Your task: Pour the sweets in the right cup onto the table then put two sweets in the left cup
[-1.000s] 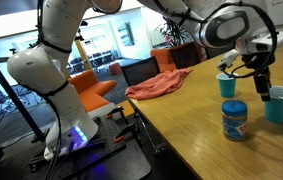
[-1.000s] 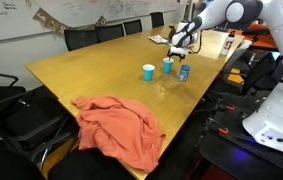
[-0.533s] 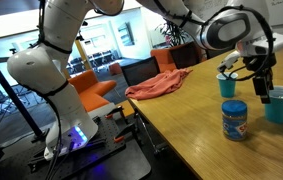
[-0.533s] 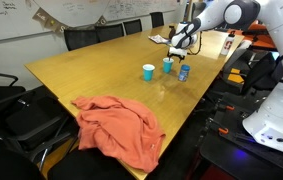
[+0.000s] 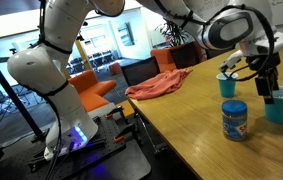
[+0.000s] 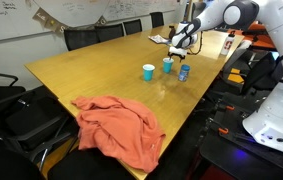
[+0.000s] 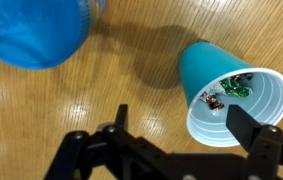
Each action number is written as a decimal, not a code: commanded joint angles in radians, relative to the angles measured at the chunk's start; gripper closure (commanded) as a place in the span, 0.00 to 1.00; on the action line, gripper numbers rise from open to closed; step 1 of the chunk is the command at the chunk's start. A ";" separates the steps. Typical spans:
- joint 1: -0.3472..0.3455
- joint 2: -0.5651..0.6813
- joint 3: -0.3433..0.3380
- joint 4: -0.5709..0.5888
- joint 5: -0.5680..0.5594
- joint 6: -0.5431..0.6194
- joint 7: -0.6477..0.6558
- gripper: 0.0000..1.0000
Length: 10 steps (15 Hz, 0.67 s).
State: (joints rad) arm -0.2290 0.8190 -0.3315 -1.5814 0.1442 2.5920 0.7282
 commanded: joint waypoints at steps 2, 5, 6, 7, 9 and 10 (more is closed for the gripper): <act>0.004 0.061 -0.019 0.076 0.012 -0.027 0.073 0.00; -0.012 0.097 0.000 0.111 0.022 -0.027 0.083 0.00; -0.017 0.107 0.007 0.120 0.026 -0.019 0.081 0.00; -0.018 0.116 0.010 0.127 0.029 -0.010 0.084 0.25; -0.023 0.128 0.017 0.143 0.038 -0.009 0.081 0.32; -0.025 0.133 0.019 0.150 0.044 -0.010 0.081 0.41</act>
State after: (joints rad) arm -0.2412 0.9289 -0.3255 -1.4779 0.1614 2.5905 0.7946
